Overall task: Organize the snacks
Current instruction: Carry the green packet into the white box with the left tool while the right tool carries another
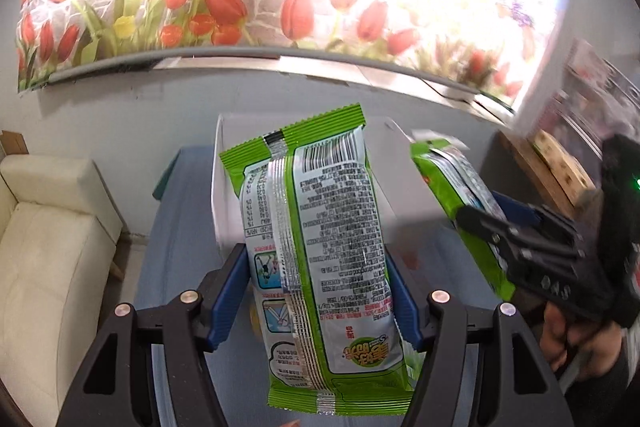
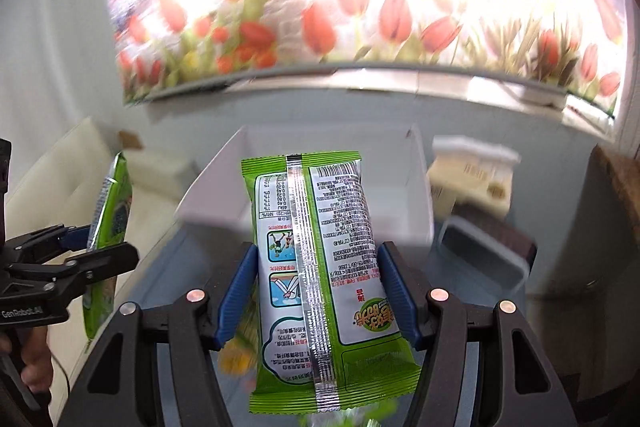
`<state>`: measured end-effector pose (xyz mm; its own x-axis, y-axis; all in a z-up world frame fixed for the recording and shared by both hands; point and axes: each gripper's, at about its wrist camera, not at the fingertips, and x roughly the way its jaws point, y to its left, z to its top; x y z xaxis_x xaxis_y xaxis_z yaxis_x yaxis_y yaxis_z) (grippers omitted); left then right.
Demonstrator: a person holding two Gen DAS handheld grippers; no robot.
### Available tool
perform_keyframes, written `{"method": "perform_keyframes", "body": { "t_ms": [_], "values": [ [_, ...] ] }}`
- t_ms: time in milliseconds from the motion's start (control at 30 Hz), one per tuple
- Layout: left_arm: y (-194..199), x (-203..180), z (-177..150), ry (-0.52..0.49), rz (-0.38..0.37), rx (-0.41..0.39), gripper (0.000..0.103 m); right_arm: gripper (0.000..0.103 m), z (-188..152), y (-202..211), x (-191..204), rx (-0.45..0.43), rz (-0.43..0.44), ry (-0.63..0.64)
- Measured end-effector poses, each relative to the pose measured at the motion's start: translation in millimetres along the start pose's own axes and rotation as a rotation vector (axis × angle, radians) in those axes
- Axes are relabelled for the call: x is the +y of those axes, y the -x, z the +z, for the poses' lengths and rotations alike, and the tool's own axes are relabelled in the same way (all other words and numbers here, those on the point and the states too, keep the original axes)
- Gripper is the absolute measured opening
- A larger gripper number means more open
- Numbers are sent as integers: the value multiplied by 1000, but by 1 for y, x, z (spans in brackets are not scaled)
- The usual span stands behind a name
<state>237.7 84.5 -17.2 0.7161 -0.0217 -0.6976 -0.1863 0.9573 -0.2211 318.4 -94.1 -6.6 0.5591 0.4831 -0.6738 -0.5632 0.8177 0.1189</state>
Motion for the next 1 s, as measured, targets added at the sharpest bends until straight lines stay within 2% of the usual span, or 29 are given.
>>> {"method": "perform_keyframes", "body": {
  "t_ms": [100,233,300,333,367,400,433,533,700,833,900,1000],
  "values": [
    [-35,7,40,20,-9,7,70,66,22,-29,-8,17,-13,-20],
    [-81,22,77,77,-33,66,71,67,44,-69,-22,37,26,-54],
    [-100,26,89,67,-1,72,72,68,53,-87,-25,37,27,-57],
    [-106,26,92,55,14,77,79,73,55,-92,-26,41,23,-51],
    [-116,28,95,43,32,94,87,85,55,-95,-25,46,17,-43],
    [-122,30,96,38,37,107,103,93,56,-100,-26,47,4,-33],
    [-125,32,95,32,31,108,103,103,56,-103,-26,48,-14,-20],
    [-130,37,92,9,53,100,103,103,55,-106,-32,40,-52,0],
    [-133,43,84,-8,69,99,103,103,48,-105,-44,53,-66,-12],
    [-123,40,80,-37,76,83,103,103,44,-93,-45,40,-44,-22],
    [-113,35,75,-67,110,69,103,103,40,-81,-37,32,-36,27],
    [-88,22,60,-155,168,-13,103,103,25,-55,-17,-5,3,162]
  ]
}}
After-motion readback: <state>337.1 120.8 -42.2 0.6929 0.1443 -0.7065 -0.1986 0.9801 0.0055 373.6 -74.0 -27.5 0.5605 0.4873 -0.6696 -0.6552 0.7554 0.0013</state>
